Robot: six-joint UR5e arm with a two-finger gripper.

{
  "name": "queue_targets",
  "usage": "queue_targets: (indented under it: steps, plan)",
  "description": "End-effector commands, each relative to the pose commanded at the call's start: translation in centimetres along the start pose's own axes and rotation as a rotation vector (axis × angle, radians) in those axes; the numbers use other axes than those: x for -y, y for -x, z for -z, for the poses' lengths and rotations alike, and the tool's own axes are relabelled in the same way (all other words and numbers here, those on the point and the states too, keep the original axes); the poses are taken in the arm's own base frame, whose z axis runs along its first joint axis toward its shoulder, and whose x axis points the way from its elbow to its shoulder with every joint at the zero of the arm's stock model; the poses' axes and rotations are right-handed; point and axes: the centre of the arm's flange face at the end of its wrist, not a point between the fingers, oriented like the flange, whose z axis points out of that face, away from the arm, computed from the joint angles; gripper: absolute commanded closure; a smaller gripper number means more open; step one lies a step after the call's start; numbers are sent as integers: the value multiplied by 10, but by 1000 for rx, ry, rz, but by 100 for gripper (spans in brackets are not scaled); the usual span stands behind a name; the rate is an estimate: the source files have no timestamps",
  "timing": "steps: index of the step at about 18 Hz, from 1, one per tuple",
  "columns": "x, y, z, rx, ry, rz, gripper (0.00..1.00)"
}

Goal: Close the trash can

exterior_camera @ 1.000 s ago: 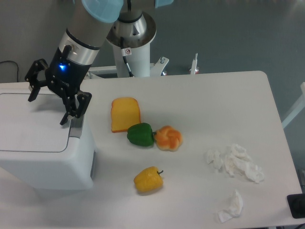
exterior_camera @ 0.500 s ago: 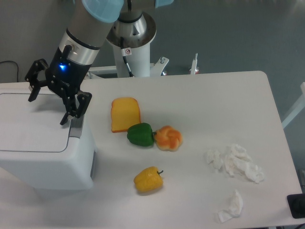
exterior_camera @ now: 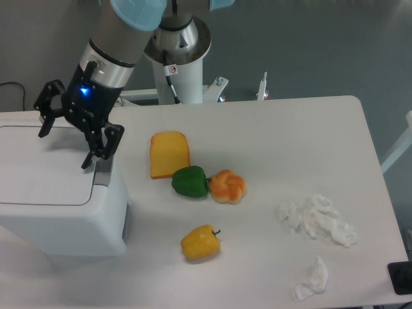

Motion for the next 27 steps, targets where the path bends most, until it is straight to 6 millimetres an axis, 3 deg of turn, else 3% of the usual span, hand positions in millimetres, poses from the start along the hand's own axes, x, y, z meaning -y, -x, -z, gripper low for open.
queue_targets:
  steps: [5,15,19,26,27]
  plan:
    - [2,0,2,-10,-11,11,0]
    - [7,13,25,-54,-93,41,0]
    - [11,37,51,5,-123,45,0]
    - [7,99,126,153,-201,42,0]
    - [5,103,130,167,-198,35,0]
